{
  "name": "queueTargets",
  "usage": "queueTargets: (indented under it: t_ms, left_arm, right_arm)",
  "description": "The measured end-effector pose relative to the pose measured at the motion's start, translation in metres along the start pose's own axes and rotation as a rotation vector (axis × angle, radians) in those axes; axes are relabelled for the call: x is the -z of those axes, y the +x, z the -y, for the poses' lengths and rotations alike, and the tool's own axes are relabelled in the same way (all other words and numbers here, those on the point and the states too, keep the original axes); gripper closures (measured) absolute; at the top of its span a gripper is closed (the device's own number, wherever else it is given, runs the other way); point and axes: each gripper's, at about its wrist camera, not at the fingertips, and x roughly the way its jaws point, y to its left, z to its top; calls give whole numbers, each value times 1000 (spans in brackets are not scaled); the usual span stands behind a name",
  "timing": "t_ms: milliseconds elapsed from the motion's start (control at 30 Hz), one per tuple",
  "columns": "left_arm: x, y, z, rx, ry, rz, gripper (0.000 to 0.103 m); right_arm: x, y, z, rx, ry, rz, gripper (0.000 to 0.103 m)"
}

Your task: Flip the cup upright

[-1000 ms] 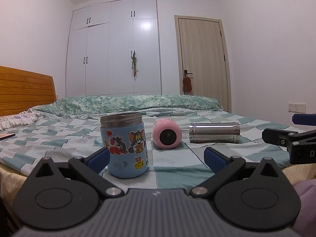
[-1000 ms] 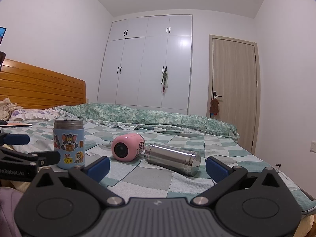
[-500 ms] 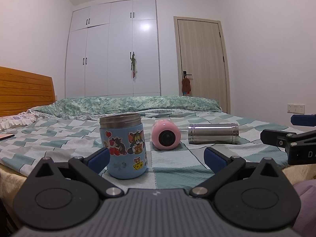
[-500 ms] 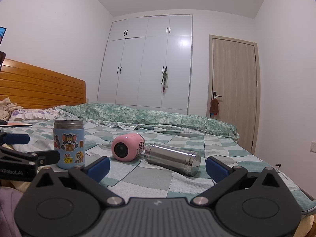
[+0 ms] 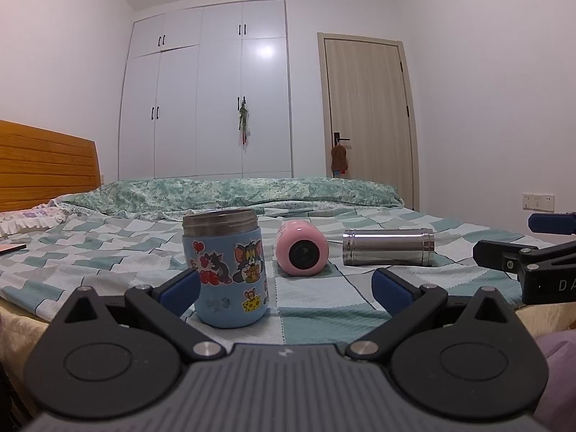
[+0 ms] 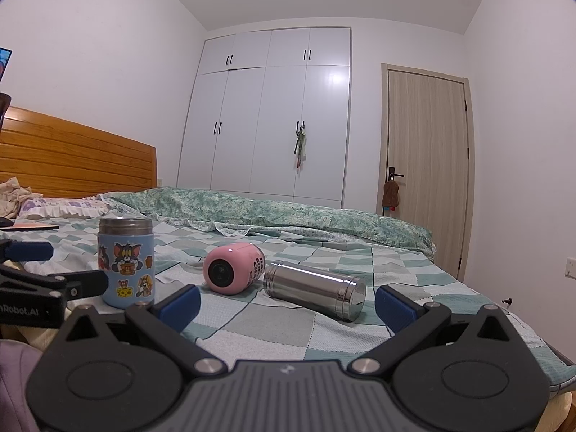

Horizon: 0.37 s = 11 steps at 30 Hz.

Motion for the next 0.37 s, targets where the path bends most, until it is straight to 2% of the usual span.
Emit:
queueTargets:
  t_ms: [367]
  left_arm:
    - [1, -2, 2, 1, 5, 8, 0]
  right_arm:
    - [0, 0, 0, 0, -1, 0, 0]
